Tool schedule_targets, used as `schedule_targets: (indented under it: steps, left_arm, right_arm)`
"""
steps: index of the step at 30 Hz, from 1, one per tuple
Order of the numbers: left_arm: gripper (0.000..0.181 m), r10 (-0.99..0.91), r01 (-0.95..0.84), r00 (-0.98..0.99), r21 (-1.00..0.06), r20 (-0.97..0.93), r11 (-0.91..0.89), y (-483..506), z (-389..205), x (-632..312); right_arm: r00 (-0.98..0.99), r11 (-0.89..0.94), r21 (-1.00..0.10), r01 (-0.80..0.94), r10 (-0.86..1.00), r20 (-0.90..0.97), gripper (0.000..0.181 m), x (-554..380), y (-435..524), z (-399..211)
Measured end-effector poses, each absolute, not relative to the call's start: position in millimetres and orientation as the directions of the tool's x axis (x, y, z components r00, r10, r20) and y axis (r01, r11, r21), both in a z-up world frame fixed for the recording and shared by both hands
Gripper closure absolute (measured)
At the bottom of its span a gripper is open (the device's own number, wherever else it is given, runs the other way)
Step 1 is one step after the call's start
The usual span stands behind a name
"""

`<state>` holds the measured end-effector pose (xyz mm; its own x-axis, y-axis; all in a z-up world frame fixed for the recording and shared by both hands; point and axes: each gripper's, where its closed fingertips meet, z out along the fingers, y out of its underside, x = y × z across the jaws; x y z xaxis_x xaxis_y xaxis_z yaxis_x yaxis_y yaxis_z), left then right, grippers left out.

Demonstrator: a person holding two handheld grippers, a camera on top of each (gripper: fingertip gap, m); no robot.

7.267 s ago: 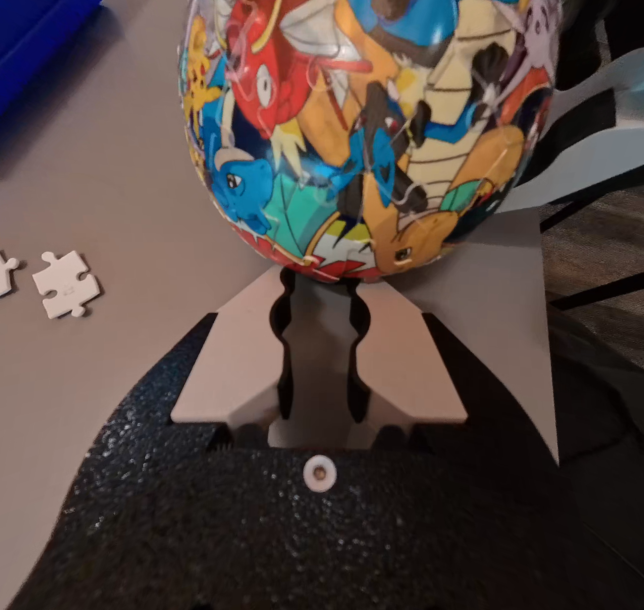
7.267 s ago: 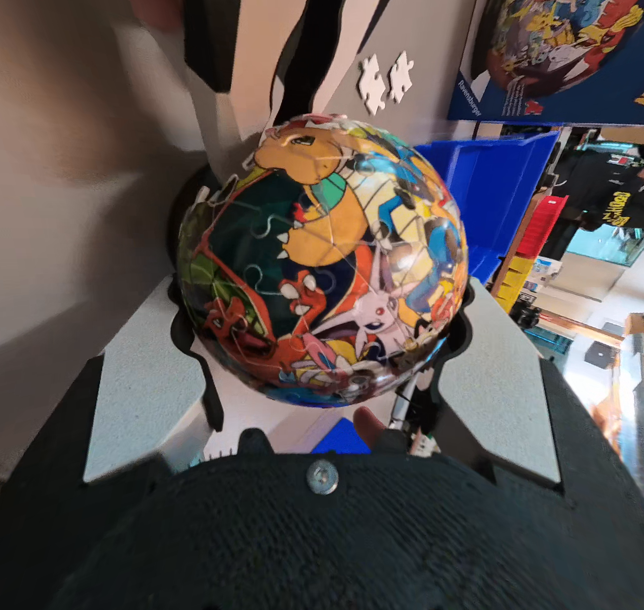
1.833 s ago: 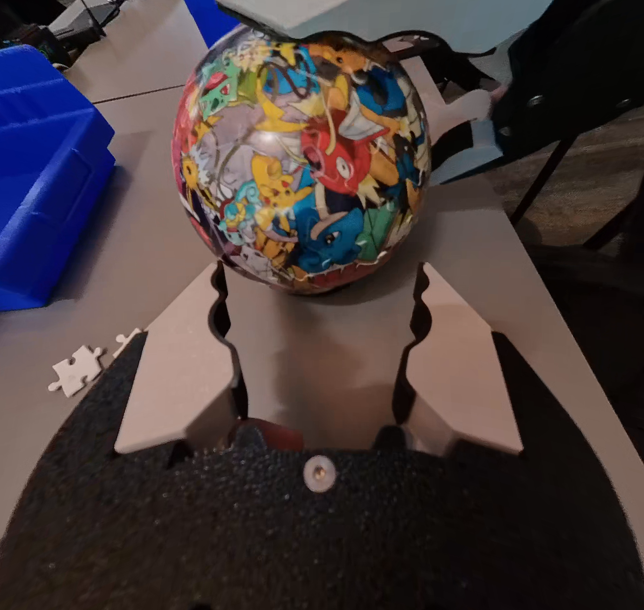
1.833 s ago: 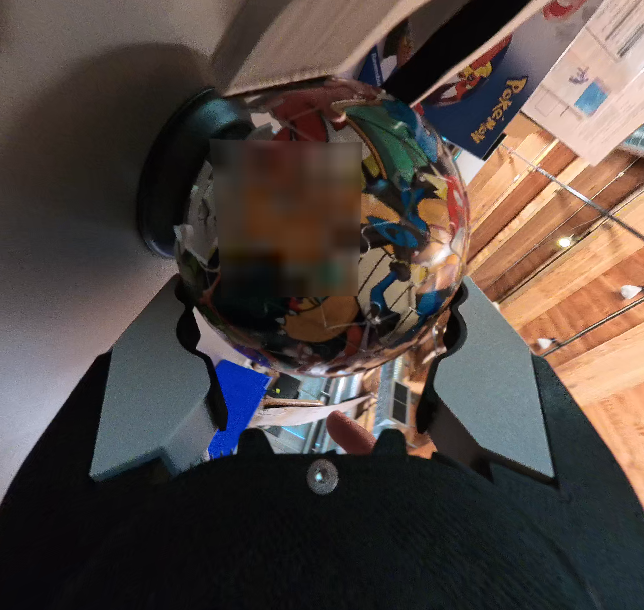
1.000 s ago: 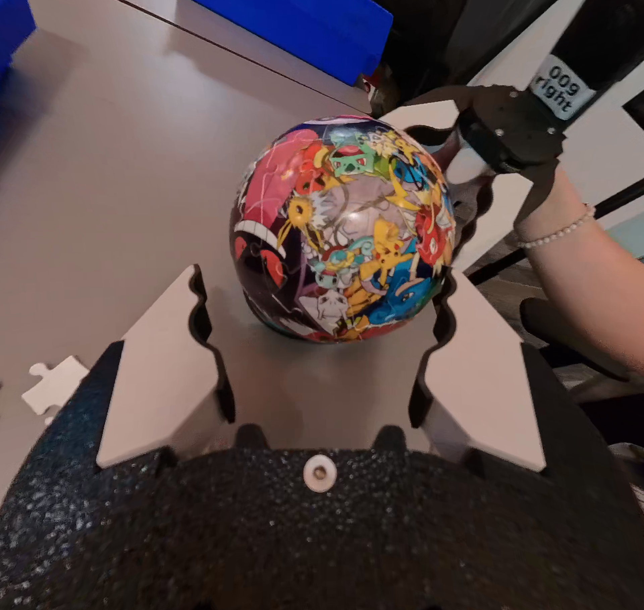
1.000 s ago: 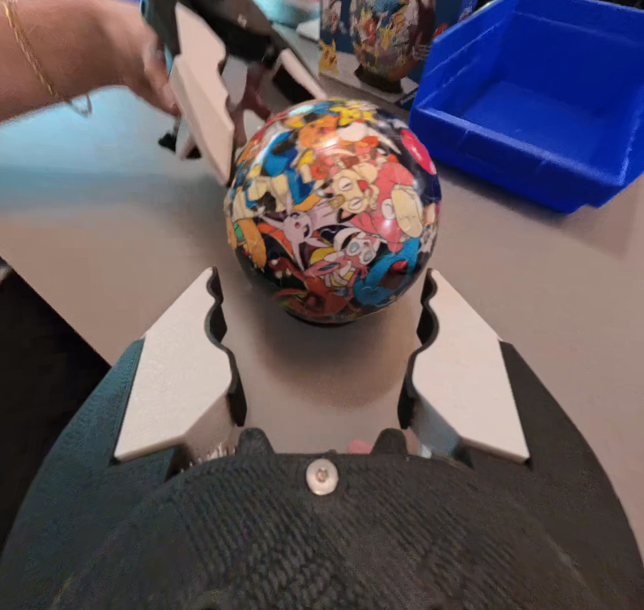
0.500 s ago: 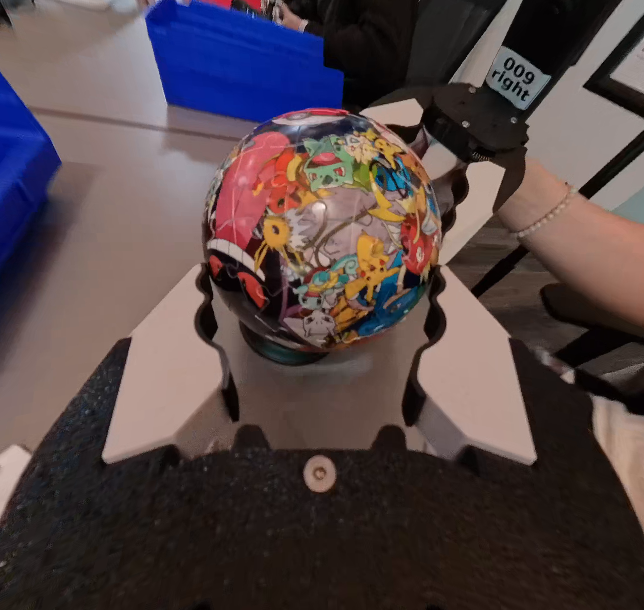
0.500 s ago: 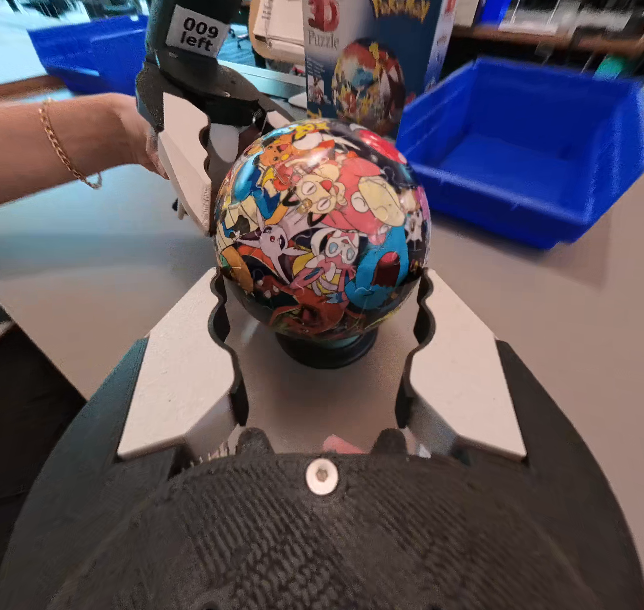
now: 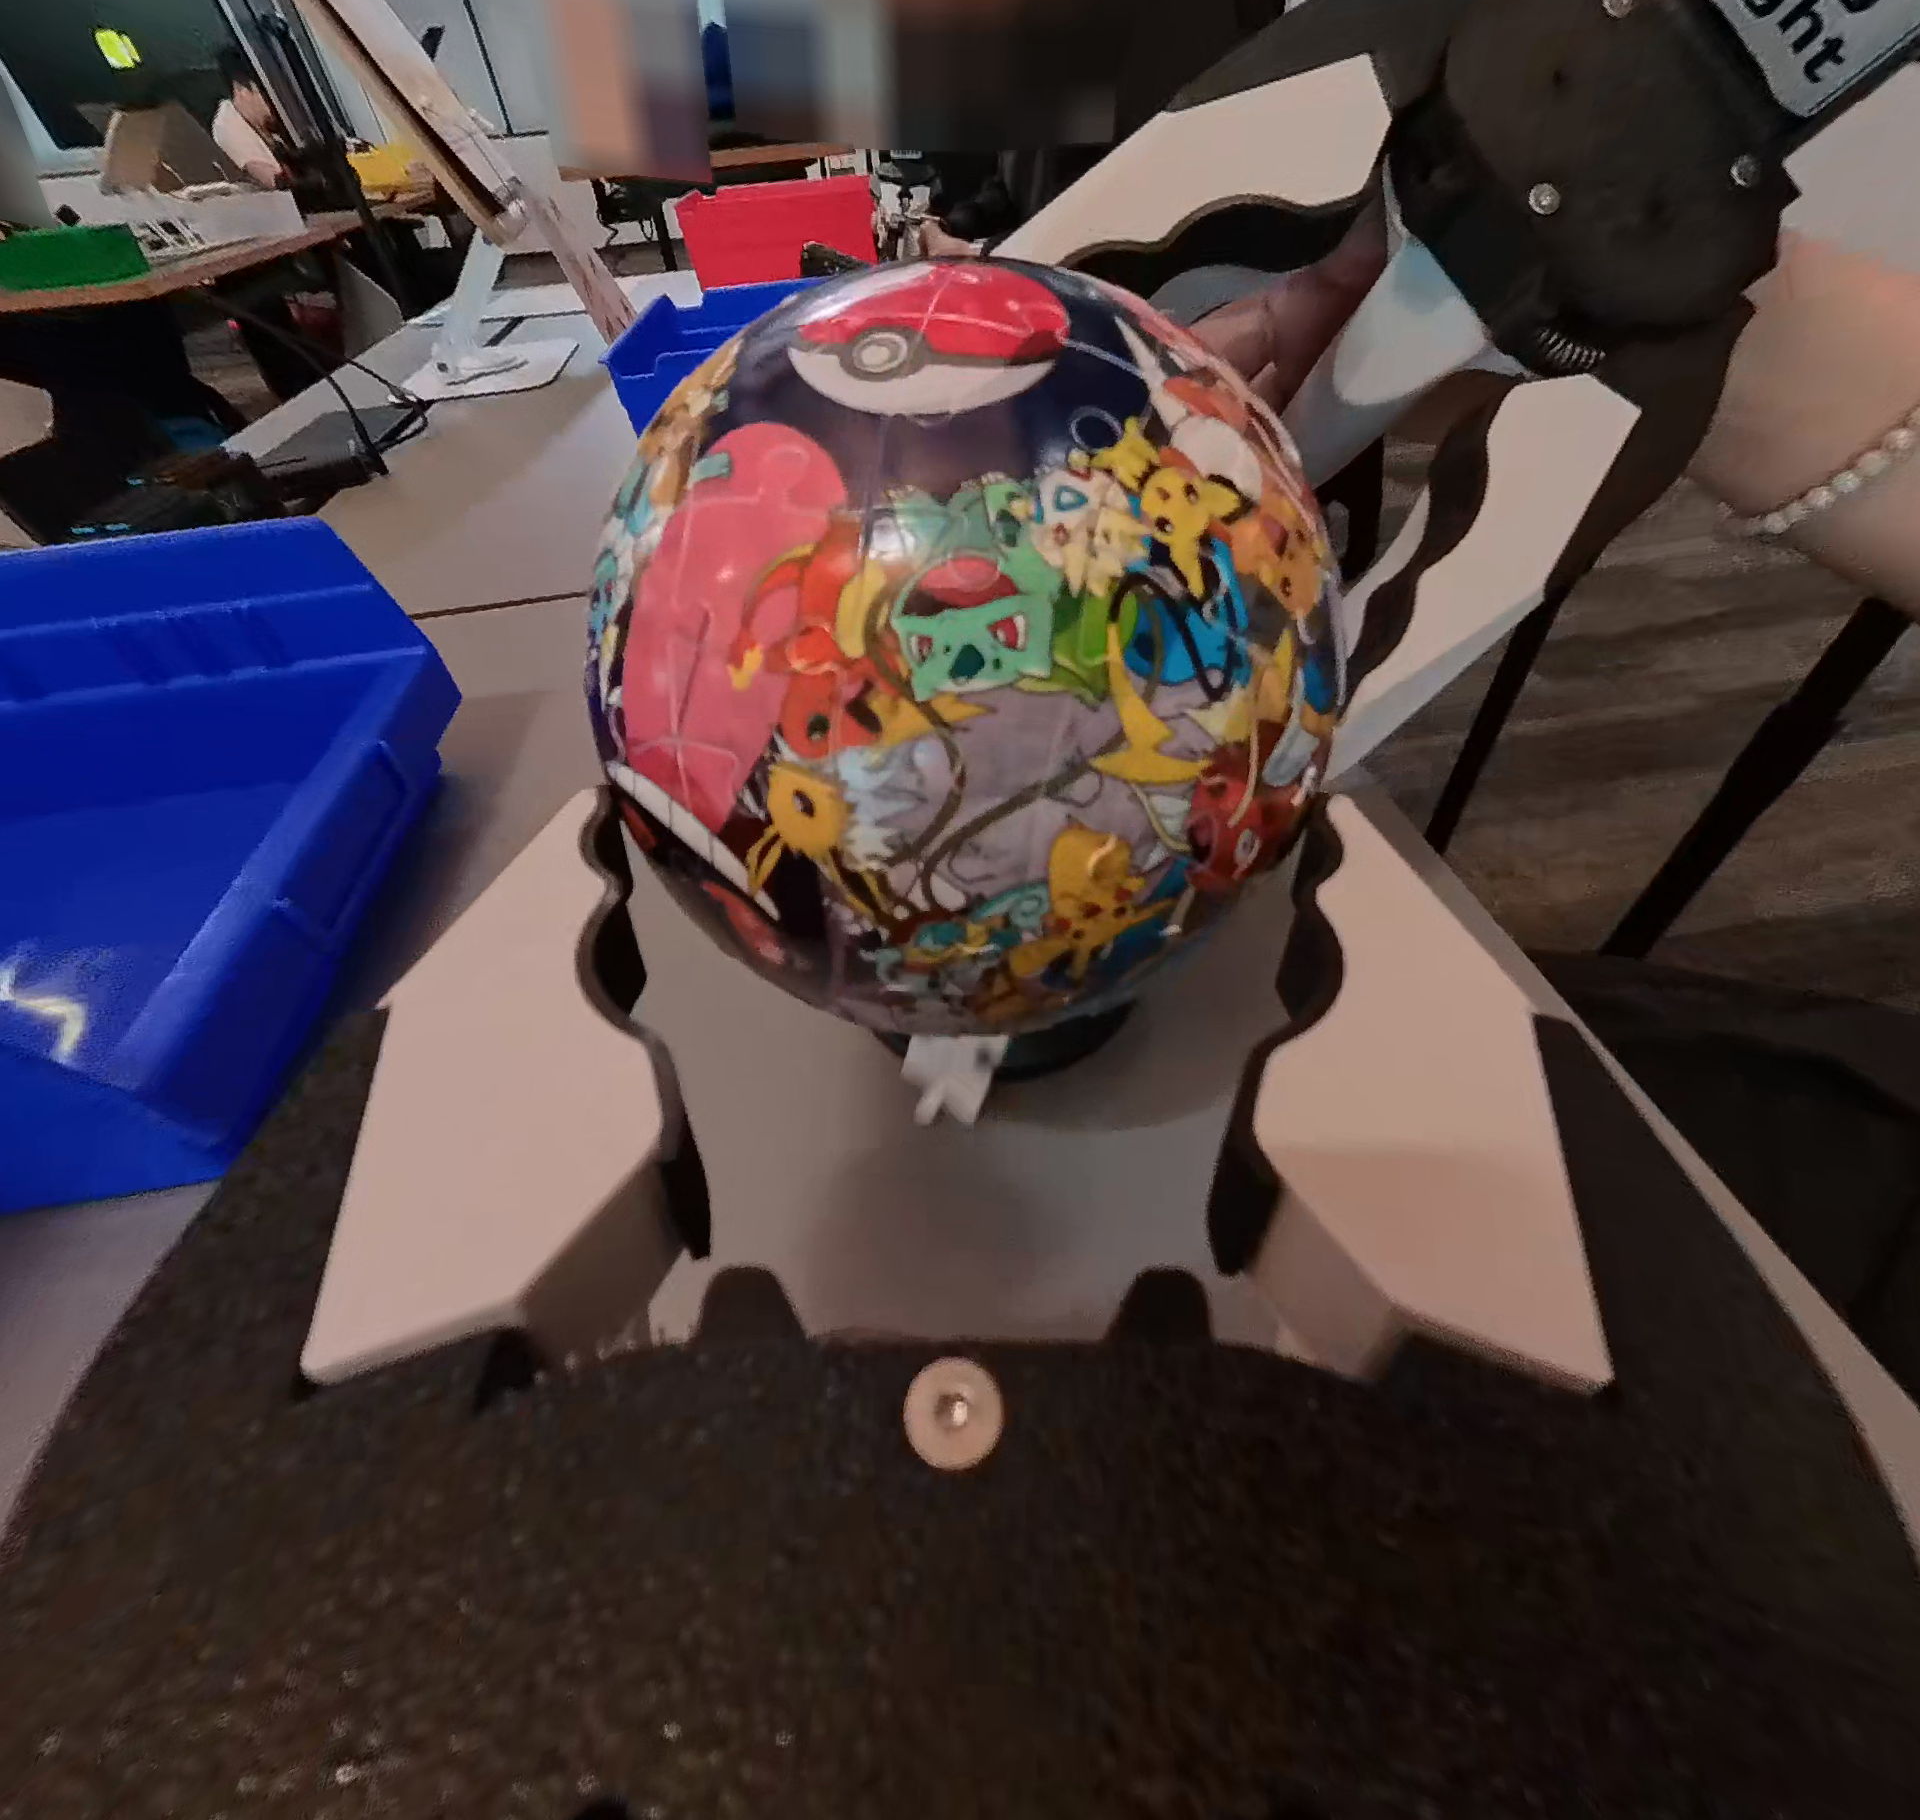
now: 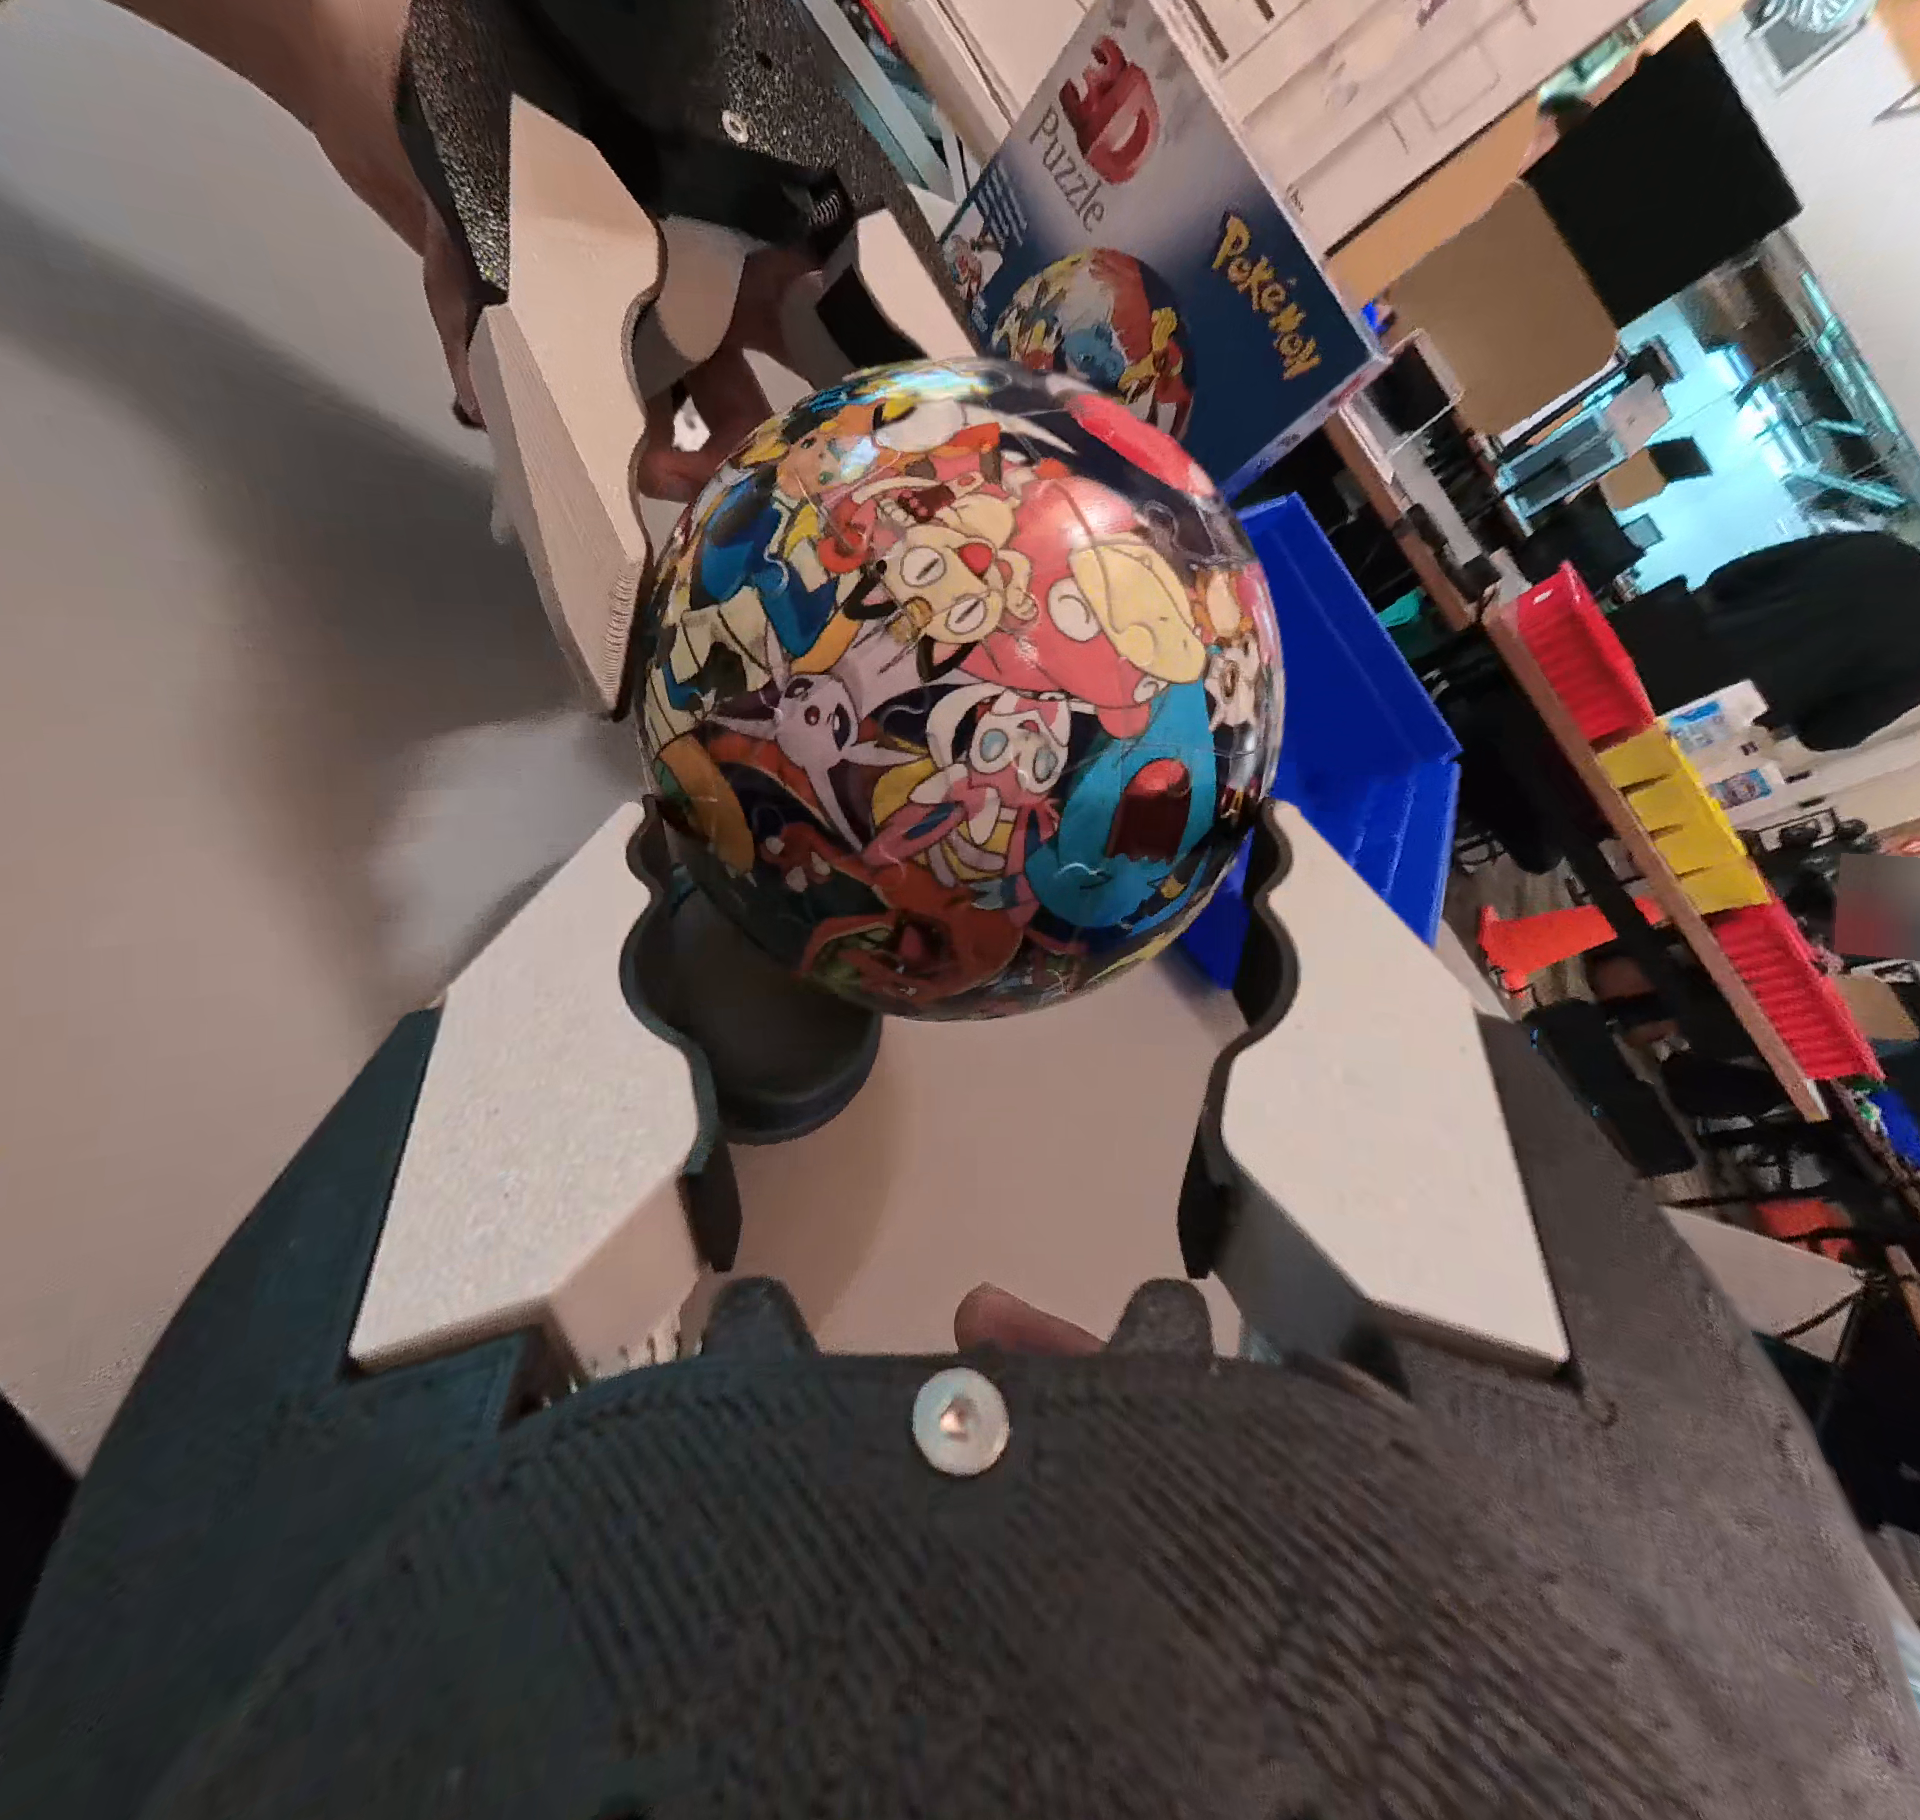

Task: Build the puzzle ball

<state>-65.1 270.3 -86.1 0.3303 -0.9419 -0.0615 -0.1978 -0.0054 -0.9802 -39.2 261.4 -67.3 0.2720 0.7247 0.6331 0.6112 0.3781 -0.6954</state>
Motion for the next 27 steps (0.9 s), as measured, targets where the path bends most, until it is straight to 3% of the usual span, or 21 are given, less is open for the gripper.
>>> schedule_targets:
  steps: [3,6,13,22,27]
  left_arm:
    - [0.058,-0.936,-0.179,0.344,-0.984,-0.074,0.012,271.4,-83.6,-69.1]
    - [0.058,-0.938,-0.245,0.345,-0.965,0.007,-0.097,270.4,-93.9,-71.0]
    - [0.058,-0.912,-0.486,0.348,-0.791,0.216,-0.373,267.3,-114.8,-65.3]
    - [0.063,-0.855,-0.407,0.323,-0.756,0.406,-0.513,289.8,-103.0,-32.0]
    - [0.064,-0.860,-0.400,0.315,-0.766,0.401,-0.504,288.0,-102.3,-34.6]
  right_arm:
    - [0.271,0.366,-0.697,0.617,0.733,0.624,0.074,-43.8,260.8,-65.1]
    - [0.277,0.330,-0.705,0.627,0.752,0.599,0.074,-46.0,262.3,-69.3]
    - [0.422,-0.078,-0.875,0.479,0.894,0.151,0.074,-44.3,260.5,-99.4]
    - [0.507,-0.239,-0.944,0.229,0.857,-0.094,0.091,-22.6,272.7,-86.4]
    - [0.552,-0.251,-0.944,0.211,0.828,-0.097,0.080,-6.0,268.5,-86.8]
